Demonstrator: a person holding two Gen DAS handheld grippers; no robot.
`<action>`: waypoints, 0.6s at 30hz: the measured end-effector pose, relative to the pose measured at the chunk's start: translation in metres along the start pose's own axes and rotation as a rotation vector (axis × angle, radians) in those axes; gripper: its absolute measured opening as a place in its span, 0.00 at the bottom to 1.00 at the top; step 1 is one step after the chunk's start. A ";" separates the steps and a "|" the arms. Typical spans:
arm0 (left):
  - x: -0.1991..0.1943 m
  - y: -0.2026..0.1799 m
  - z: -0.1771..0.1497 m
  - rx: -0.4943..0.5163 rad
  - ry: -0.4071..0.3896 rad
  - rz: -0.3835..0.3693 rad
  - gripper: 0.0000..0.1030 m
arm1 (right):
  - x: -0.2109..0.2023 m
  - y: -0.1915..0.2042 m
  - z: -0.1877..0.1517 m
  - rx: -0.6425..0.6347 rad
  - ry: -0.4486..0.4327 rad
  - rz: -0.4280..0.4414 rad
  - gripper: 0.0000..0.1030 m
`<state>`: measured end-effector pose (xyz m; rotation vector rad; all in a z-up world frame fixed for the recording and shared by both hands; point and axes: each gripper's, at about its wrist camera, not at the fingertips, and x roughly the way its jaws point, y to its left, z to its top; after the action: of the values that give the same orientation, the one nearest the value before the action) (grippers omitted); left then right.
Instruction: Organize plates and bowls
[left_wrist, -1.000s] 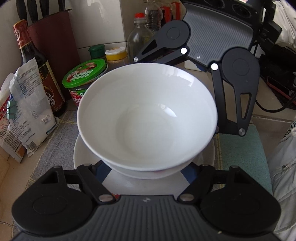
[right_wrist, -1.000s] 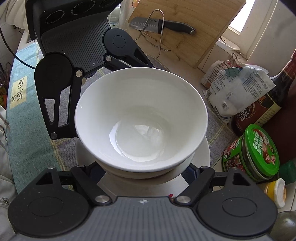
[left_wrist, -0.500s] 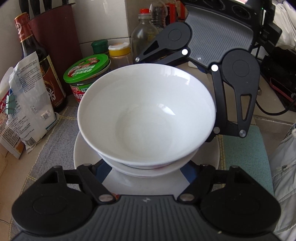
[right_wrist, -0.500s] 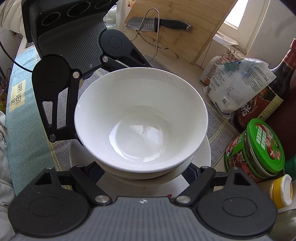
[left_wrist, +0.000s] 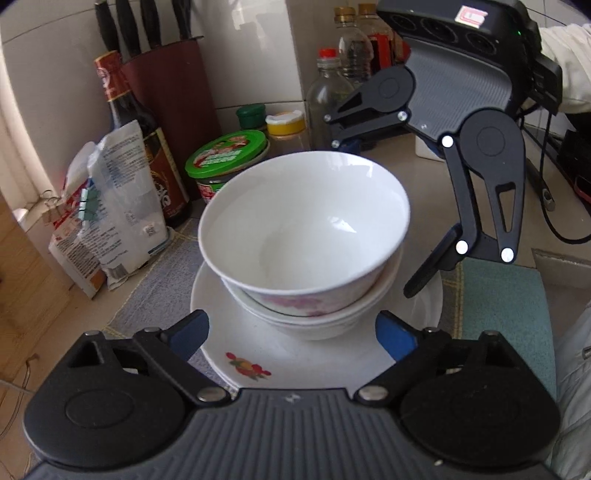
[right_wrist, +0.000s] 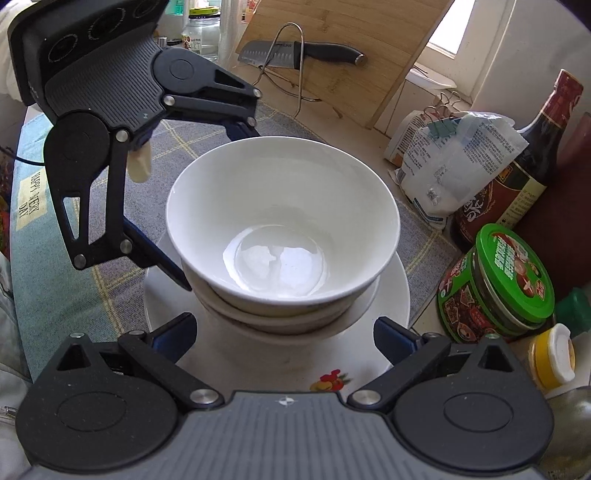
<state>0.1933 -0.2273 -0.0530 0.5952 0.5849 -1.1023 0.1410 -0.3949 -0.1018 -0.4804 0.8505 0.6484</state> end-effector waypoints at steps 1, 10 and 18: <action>-0.009 -0.002 -0.001 -0.019 -0.033 0.030 0.94 | -0.003 0.002 0.001 0.010 0.006 -0.020 1.00; -0.069 0.000 -0.014 -0.273 -0.214 0.169 1.00 | -0.027 0.042 0.019 0.302 0.092 -0.236 1.00; -0.111 -0.004 -0.029 -0.438 -0.103 0.262 0.99 | -0.052 0.092 0.024 0.708 0.109 -0.460 1.00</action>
<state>0.1481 -0.1379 0.0037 0.2240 0.6158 -0.7221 0.0642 -0.3315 -0.0578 -0.0543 0.9653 -0.1191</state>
